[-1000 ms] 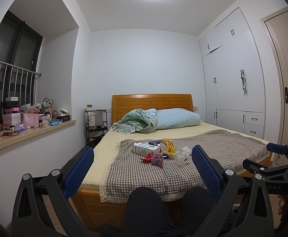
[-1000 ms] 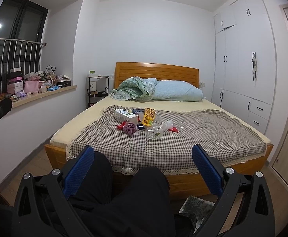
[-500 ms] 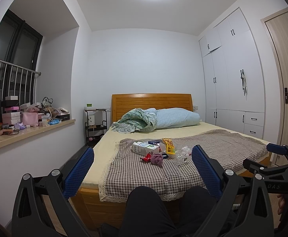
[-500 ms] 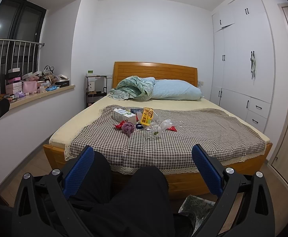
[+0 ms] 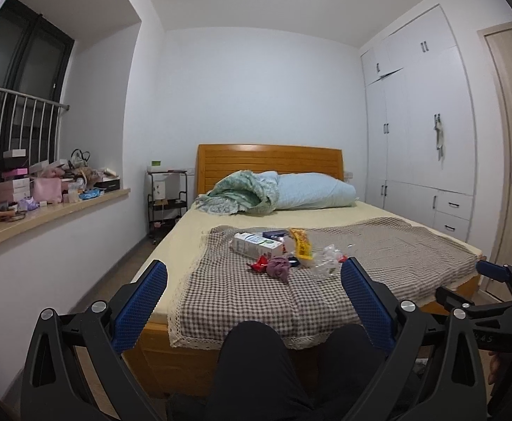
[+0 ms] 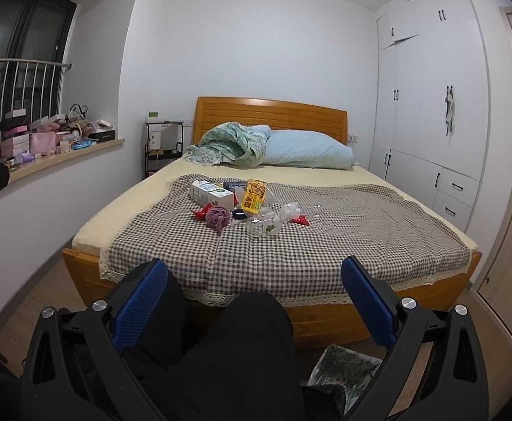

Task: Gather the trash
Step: 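Grasp the red wrapper with the left tool while the right tool grasps the clear bottle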

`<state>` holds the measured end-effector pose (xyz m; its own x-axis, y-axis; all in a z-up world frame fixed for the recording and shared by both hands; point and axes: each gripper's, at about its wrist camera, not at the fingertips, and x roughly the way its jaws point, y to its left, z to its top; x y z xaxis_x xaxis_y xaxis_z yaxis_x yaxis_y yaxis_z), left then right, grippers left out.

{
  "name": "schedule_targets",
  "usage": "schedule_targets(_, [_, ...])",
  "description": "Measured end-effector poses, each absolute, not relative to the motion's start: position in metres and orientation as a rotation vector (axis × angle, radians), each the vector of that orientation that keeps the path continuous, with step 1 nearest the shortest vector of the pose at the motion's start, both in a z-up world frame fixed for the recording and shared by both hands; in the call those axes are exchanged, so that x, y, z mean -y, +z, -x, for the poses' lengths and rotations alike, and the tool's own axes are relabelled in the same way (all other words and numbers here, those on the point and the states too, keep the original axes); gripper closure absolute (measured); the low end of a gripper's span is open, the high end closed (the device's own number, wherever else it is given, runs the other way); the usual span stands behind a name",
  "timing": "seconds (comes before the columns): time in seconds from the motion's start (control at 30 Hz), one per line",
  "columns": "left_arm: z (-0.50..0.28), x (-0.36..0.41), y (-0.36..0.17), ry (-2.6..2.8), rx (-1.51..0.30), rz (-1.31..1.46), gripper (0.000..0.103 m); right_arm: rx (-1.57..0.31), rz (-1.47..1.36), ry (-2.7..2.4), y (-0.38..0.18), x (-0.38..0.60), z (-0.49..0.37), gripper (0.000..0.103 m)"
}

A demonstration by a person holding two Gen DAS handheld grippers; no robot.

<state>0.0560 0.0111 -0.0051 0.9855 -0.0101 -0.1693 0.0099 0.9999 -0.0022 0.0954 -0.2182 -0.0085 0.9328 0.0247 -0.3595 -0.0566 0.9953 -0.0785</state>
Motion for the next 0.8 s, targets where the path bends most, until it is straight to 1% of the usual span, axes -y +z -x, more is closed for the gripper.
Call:
schedule_targets(0.13, [-0.095,-0.019,-0.016,0.008,-0.215,0.015,0.007,-0.389,0.103,0.034,-0.015,0.218,-0.128,0.008])
schedule_targets(0.23, [-0.129,-0.032,-0.029,0.021,-0.216,0.033,0.007,-0.416,0.109,0.042,-0.021,0.216,-0.159,0.008])
schedule_targets(0.57, [-0.233,-0.056,-0.067,0.04,-0.306,0.05,0.007,-0.511,0.093,0.072,-0.056,0.201,-0.267,0.008])
schedule_targets(0.8, [-0.32,-0.07,-0.098,0.059,-0.44,0.085,0.007,-0.548,-0.004,0.054,-0.081,0.218,-0.332,0.008])
